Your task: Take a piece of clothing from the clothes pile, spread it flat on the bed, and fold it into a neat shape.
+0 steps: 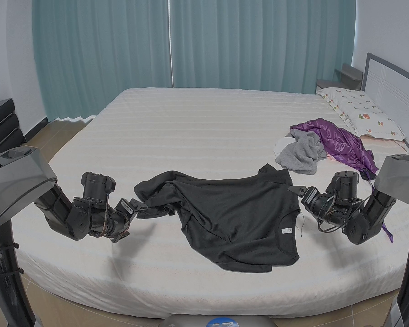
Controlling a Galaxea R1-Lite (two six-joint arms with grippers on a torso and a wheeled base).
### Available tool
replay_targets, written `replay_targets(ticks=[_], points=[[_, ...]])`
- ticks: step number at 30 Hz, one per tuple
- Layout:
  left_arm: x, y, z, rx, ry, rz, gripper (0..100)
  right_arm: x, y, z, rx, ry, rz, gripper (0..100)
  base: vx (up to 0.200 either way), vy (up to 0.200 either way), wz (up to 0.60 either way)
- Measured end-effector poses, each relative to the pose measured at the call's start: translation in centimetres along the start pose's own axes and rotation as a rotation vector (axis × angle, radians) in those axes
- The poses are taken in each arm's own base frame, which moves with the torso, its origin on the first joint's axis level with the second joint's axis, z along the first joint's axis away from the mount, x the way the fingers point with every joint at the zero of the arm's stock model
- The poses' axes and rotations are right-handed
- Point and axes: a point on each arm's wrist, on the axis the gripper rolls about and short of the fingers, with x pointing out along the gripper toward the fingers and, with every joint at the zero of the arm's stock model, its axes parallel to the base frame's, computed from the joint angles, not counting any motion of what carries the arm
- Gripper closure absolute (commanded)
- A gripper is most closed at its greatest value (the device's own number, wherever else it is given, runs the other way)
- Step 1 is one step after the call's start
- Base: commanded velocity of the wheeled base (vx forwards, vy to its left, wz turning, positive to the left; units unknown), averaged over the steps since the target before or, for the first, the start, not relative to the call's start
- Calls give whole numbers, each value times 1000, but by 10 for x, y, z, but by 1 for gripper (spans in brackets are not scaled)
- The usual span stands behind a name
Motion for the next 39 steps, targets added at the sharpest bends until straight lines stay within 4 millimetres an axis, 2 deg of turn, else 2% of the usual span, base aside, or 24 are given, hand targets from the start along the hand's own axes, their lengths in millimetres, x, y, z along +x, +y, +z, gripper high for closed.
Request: replay_targets(ticks=[7, 17, 39], points=[[-3, 2, -2, 2, 3, 2, 0, -25, 11, -21, 64, 50, 29, 0, 0, 0, 0], [-3, 1, -2, 5, 2, 0, 0, -41, 8, -43, 156, 123, -4, 0, 0, 0, 0], [6, 1, 1, 38, -9, 8, 0, -39, -6, -60, 158, 172, -39, 0, 0, 0, 0]])
